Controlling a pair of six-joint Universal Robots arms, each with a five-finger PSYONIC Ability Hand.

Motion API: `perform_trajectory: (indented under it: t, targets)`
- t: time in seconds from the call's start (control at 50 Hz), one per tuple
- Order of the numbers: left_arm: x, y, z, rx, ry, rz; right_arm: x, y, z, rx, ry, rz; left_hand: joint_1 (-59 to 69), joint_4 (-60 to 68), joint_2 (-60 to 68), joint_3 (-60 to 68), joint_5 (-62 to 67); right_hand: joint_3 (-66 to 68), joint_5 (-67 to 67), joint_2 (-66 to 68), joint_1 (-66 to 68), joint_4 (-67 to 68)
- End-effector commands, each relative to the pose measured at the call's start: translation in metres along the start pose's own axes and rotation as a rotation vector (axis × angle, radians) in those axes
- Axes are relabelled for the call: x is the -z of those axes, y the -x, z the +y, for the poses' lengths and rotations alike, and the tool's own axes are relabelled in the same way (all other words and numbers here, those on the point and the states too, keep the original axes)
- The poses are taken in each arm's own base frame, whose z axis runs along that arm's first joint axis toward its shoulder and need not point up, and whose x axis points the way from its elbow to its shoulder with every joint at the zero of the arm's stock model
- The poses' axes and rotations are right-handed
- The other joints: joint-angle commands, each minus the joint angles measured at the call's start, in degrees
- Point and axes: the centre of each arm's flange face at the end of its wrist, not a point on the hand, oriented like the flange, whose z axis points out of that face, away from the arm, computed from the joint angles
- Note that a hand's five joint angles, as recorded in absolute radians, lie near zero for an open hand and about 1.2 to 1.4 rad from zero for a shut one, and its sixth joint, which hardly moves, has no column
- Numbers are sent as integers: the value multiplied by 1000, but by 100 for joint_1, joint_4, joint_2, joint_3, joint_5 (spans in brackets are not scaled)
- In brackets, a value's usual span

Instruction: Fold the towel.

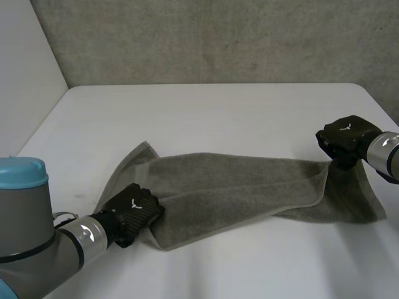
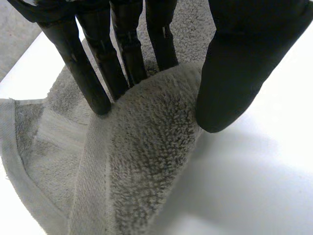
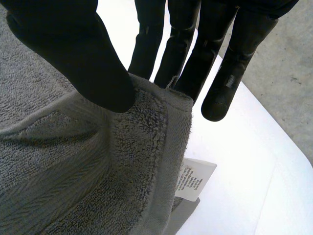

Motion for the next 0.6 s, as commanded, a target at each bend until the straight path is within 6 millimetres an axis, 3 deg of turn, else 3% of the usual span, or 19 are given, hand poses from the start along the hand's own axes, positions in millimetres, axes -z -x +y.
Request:
perform_trajectory:
  t: [0.02, 0.14, 0.2, 0.24, 0.26, 0.3, 0.32, 0.36, 0.42, 0.46, 0.48, 0.52, 0.6]
  targets:
    - [-5, 6, 2, -11, 11, -50, -2, 0, 2, -1, 5, -1, 3644, 3660, 3662, 3665, 3694, 1167, 1704, 1252, 1952, 1139]
    - [-4, 20, -4, -22, 24, -138, 1, -4, -2, 2, 4, 18, 3649, 3665, 3667, 3670, 3699, 1167, 1704, 1252, 1952, 1139]
    - [4, 25, -20, -38, -14, -189, 9, -12, -10, 9, -6, 47, 3649, 3665, 3667, 3670, 3699, 1167, 1704, 1252, 1952, 1139]
    - [23, 37, -42, -63, -81, -271, 31, -23, -32, 41, -49, 92, 3649, 3665, 3667, 3670, 3699, 1167, 1704, 1252, 1952, 1139]
    - [23, 37, -42, -63, -82, -272, 31, -23, -32, 42, -50, 92, 3649, 3665, 3667, 3670, 3699, 1167, 1704, 1252, 1952, 1139]
    - [43, 50, -63, -39, -156, -353, 57, -37, -51, 89, -77, 149, 3649, 3665, 3667, 3670, 3699, 1167, 1704, 1252, 1952, 1139]
    - [43, 50, -63, -39, -156, -353, 57, -38, -51, 89, -77, 149, 3649, 3665, 3667, 3670, 3699, 1167, 1704, 1252, 1952, 1139]
    - [65, 65, -82, 19, -239, -438, 79, -54, -55, 137, -48, 190, 3649, 3665, 3667, 3670, 3699, 1167, 1704, 1252, 1952, 1139]
    - [76, 74, -91, 50, -273, -480, 87, -61, -57, 163, -39, 211, 3649, 3665, 3667, 3670, 3699, 1167, 1704, 1252, 1952, 1139]
    - [97, 89, -103, 93, -318, -544, 107, -71, -73, 198, -69, 265, 3649, 3665, 3667, 3670, 3699, 1167, 1704, 1252, 1952, 1139]
    - [97, 89, -104, 93, -318, -545, 107, -71, -73, 198, -69, 266, 3649, 3665, 3667, 3670, 3699, 1167, 1704, 1252, 1952, 1139]
    - [114, 100, -117, 118, -354, -583, 130, -78, -95, 220, -140, 341, 3649, 3665, 3667, 3670, 3699, 1167, 1704, 1252, 1952, 1139]
    - [126, 107, -129, 147, -391, -600, 149, -82, -112, 210, -202, 393, 3649, 3665, 3667, 3670, 3699, 1167, 1704, 1252, 1952, 1139]
